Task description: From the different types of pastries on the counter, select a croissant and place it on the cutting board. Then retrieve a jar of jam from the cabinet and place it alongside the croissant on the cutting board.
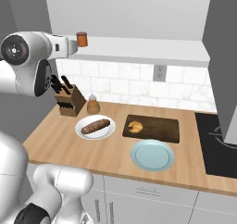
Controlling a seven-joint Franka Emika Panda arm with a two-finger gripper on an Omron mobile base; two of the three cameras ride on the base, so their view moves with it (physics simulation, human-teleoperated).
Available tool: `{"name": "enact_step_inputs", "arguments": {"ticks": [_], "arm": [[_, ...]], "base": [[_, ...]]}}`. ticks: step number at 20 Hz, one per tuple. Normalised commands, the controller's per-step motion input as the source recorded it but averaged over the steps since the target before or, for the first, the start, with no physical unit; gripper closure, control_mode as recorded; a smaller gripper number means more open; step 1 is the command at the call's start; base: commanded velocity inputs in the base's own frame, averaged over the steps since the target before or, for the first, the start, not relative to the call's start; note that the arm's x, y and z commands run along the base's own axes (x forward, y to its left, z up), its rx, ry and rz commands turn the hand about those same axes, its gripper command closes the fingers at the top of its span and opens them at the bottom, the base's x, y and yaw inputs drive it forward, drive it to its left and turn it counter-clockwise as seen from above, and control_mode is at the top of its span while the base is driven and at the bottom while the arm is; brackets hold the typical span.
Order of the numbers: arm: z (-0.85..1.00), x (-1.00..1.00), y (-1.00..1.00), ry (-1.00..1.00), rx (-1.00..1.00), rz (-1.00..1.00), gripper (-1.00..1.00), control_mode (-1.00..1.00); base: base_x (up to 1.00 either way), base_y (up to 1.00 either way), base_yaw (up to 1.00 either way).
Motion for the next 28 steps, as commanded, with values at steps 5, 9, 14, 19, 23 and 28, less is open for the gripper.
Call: {"name": "enact_step_inputs", "arguments": {"ticks": [5, 9, 14, 19, 23, 28], "arm": [[-0.01, 0.15, 0.00, 0.09, -0.01, 0.00, -1.00, -1.00], [0.00, 0.03, 0.00, 0.01, 0.00, 0.00, -1.00, -1.00], [-0.06, 0.00, 0.01, 0.00, 0.00, 0.00, -1.00, -1.00], [-0.17, 0.11, 0.02, 0.00, -0.01, 0.00, -1.00, -1.00], [-0.10, 0.24, 0.00, 0.00, -0.01, 0.00, -1.00, -1.00], [-0.11, 0.35, 0.06, 0.00, -0.03, 0.00, -1.00, -1.00]], "base": [[0.00, 0.00, 0.00], [0.00, 0.00, 0.00], [0.00, 0.00, 0.00], [0.00, 0.00, 0.00], [0.00, 0.00, 0.00], [0.00, 0.00, 0.00]]}}
